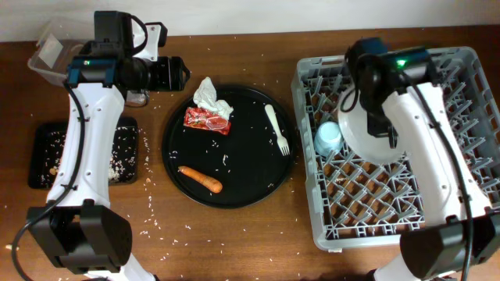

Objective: Sort waste into correct bins and load items into the dishwasher rack
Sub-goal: 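Stand the white plate upright in the rack with the right gripper, then grasp the crumpled white tissue with the left gripper, then drop the tissue into the clear plastic bin, then grasp the red wrapper on the black tray with the left gripper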

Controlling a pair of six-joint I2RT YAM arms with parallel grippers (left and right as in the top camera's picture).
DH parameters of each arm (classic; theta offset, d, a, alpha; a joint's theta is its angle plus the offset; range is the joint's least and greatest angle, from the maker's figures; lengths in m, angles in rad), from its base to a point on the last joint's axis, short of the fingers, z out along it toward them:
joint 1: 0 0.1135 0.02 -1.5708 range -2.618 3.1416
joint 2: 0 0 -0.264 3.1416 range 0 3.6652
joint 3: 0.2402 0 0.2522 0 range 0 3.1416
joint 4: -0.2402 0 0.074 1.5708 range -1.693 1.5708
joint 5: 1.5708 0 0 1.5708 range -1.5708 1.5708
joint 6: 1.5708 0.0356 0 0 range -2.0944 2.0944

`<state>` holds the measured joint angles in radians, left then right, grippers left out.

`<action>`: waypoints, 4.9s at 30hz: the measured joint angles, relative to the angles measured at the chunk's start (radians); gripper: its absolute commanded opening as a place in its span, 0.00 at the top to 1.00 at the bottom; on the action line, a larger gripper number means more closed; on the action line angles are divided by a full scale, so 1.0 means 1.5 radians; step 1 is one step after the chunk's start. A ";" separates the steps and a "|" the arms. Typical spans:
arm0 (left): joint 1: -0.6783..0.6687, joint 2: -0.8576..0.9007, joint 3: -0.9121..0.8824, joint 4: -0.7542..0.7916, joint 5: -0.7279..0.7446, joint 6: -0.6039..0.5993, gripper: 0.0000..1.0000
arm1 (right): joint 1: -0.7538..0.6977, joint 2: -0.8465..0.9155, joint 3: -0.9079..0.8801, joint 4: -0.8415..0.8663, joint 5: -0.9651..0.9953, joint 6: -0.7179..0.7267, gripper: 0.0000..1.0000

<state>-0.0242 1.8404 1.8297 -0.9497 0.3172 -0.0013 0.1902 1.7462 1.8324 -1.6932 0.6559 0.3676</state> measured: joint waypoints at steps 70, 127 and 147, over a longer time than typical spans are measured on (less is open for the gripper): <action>0.195 0.272 0.001 0.271 -0.248 0.057 0.16 | 0.152 0.094 0.125 0.267 -0.398 -0.073 0.16; 0.070 0.310 0.542 -0.461 -0.165 0.030 0.01 | 0.152 0.094 0.125 0.241 -0.358 -0.073 0.10; -0.146 0.298 -0.016 -0.067 -0.151 0.182 0.21 | 0.152 0.094 0.125 0.239 -0.350 -0.083 0.10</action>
<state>-0.2432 2.2868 1.8061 -1.0496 0.0914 0.2714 0.4179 1.8870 2.0197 -1.3342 0.1307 0.2432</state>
